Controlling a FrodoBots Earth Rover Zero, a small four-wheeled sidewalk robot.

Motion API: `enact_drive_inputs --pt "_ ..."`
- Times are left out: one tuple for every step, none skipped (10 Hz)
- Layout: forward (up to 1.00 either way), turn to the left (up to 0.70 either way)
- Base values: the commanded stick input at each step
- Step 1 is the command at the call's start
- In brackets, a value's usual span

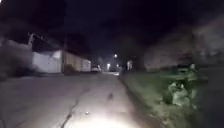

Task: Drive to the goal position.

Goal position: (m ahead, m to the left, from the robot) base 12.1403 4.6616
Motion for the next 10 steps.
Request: enact_drive_inputs --pt "0.5 0.0" --pt "0.5 0.0" --pt "0.5 0.0" --pt "0.5 0.0" --pt "0.5 0.0" --pt "0.5 0.0" --pt "0.5 0.0" --pt "0.5 0.0" --pt "0.5 0.0" --pt "0.5 0.0"
